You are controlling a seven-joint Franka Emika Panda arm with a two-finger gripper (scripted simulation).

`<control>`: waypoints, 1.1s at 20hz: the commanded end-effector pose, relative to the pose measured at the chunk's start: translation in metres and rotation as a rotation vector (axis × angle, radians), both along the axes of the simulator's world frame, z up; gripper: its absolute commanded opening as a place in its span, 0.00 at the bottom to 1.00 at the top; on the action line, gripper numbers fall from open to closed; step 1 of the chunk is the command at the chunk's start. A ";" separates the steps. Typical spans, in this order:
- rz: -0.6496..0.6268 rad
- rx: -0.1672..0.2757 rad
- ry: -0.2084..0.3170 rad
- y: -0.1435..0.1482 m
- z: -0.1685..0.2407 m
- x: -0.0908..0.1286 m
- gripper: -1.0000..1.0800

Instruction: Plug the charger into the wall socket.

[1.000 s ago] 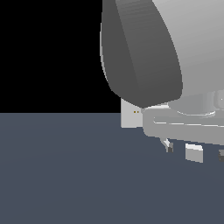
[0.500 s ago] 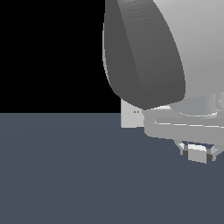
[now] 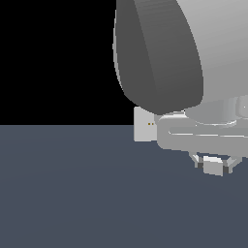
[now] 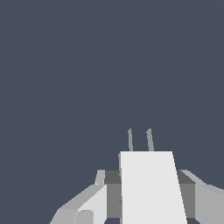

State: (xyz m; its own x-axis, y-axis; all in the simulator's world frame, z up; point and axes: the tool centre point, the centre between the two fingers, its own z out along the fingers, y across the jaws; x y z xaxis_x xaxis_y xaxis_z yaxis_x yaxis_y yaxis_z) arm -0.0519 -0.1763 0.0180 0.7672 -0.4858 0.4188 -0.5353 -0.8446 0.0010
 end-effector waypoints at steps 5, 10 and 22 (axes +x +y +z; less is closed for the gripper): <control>0.121 -0.004 -0.003 0.012 0.017 0.014 0.00; 0.249 -0.007 -0.004 0.028 0.033 0.026 0.00; 0.535 -0.007 -0.004 0.069 0.069 0.045 0.00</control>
State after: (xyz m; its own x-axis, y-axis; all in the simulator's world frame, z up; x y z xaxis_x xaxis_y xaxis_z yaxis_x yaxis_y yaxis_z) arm -0.0083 -0.1122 0.0835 0.9040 -0.0521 0.4244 -0.0602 -0.9982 0.0058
